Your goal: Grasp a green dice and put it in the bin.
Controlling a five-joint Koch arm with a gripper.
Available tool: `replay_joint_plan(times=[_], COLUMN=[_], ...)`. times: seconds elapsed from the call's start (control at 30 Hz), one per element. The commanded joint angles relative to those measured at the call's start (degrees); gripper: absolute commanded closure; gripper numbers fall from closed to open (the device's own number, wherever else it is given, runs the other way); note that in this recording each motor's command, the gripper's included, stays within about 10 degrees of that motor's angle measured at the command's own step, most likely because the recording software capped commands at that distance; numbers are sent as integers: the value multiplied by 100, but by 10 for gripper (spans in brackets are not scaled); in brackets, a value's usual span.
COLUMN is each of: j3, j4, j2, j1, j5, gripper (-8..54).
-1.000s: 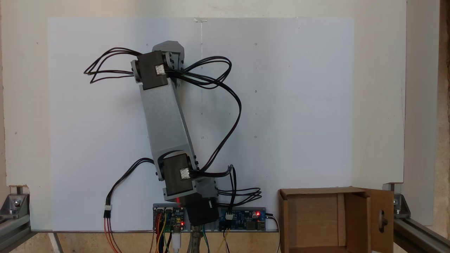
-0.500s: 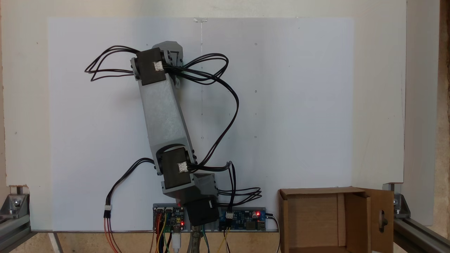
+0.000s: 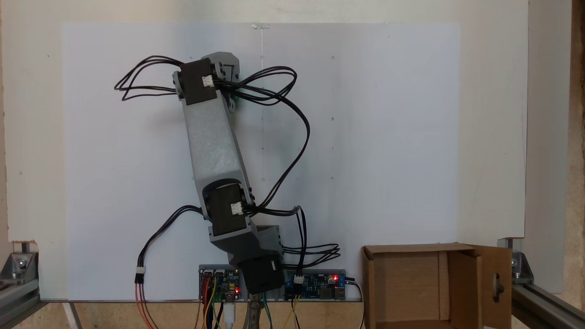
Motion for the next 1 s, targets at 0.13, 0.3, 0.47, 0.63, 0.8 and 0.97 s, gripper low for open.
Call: replay_joint_plan(times=[0.13, 0.3, 0.47, 0.63, 0.8, 0.97], j3=[-237, -237, -237, -237, -237, -237], j4=[-35, -44, -44, -44, -44, -53], j2=[-18, -97, -158, -185, -193, -220], j1=[9, 26, 53, 62, 70, 70], j5=[272, 272, 272, 272, 272, 272], gripper=[41, 42, 62, 100, 139, 184])
